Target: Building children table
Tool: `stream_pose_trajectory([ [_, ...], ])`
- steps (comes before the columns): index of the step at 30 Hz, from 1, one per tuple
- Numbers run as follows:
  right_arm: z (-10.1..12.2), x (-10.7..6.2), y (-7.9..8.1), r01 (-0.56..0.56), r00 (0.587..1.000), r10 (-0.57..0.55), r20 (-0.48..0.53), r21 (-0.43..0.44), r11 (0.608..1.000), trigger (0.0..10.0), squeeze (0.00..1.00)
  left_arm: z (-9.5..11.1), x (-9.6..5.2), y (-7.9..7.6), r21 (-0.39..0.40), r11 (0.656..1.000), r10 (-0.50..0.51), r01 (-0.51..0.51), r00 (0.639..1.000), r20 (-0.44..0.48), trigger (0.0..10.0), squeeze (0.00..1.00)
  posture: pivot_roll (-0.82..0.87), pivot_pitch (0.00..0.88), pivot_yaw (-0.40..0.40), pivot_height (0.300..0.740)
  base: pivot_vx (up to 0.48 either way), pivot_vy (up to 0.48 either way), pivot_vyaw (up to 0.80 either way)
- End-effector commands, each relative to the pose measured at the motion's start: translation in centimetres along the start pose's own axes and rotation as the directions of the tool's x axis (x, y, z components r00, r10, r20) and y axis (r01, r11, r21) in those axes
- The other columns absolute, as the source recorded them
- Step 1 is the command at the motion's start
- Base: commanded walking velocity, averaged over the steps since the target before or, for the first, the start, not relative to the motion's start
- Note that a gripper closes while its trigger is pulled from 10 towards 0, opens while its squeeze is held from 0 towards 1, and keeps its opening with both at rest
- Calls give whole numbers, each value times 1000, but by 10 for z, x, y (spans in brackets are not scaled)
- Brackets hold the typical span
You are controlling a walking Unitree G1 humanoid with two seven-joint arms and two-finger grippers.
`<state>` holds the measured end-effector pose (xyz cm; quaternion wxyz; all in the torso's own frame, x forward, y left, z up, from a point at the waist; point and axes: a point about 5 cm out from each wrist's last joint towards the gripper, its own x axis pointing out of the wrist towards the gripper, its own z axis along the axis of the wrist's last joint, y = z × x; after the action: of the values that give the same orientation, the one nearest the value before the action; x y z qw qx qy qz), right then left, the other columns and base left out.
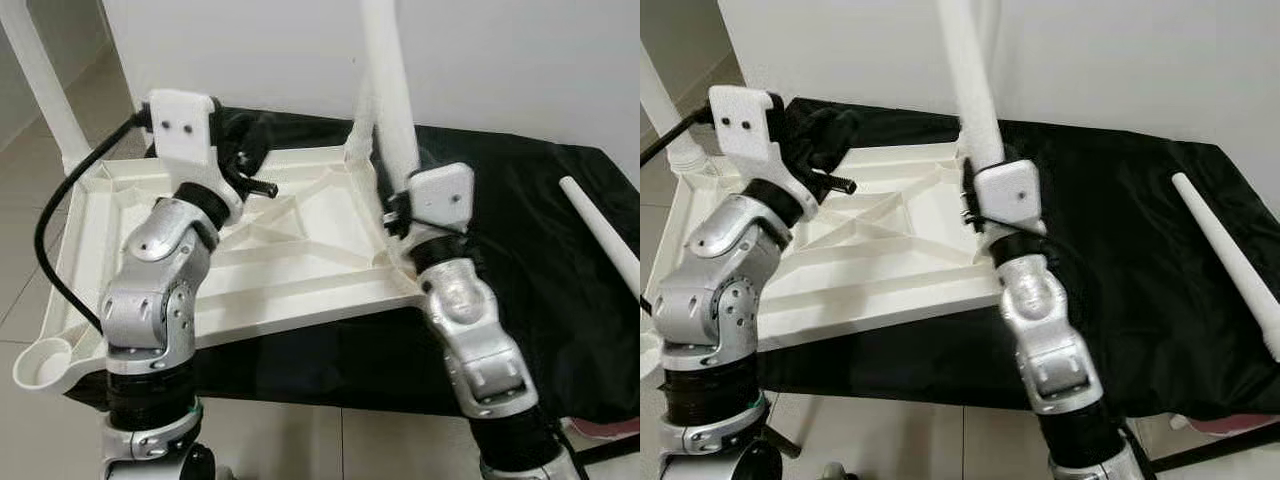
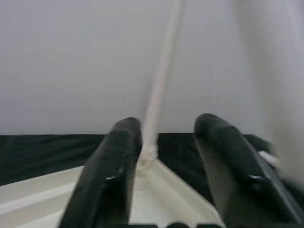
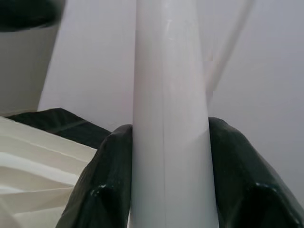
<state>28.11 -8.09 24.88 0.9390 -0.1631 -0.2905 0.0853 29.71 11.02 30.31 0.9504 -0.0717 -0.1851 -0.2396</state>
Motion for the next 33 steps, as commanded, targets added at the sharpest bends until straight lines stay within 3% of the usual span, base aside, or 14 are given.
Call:
stream_pose_trajectory([
  [1,-1,-4,7,-26,999,27,40,-33,999,10000,0,8,3,-7,-80,989,-120,122,992,28,10000,1000,72,57,-37,740,0,0,0],
  [6,0,-5,16,-72,995,74,65,-35,997,10000,0,19,1,-11,-173,961,-204,217,975,86,10000,1000,75,51,-37,740,0,0,0],
  [7,0,-4,19,-77,994,80,76,-36,996,10000,0,24,-3,-13,-198,939,-263,283,957,121,10000,0,81,46,-40,740,0,0,0],
  [9,0,-4,21,-82,992,85,91,-38,996,10000,0,30,-10,-16,-215,907,-333,362,929,159,10000,0,84,43,-42,740,0,0,0],
  [13,0,-2,23,-71,989,76,125,-44,997,10000,0,30,-12,-20,-233,887,-368,397,916,160,10000,0,87,39,-45,740,0,0,0],
  [16,2,-1,27,-76,986,81,144,-43,996,10000,0,28,-11,-23,-307,862,-362,404,913,187,10000,0,85,31,-42,740,0,0,0],
  [23,2,-1,29,-80,984,86,156,-42,996,10000,0,24,-8,-22,-329,869,-335,370,929,159,10000,0,85,26,-43,740,0,0,0],
  [33,4,-7,45,-158,966,168,198,-68,985,10000,0,12,0,-23,-353,891,-282,286,957,65,10000,0,81,18,-38,740,0,0,0],
])
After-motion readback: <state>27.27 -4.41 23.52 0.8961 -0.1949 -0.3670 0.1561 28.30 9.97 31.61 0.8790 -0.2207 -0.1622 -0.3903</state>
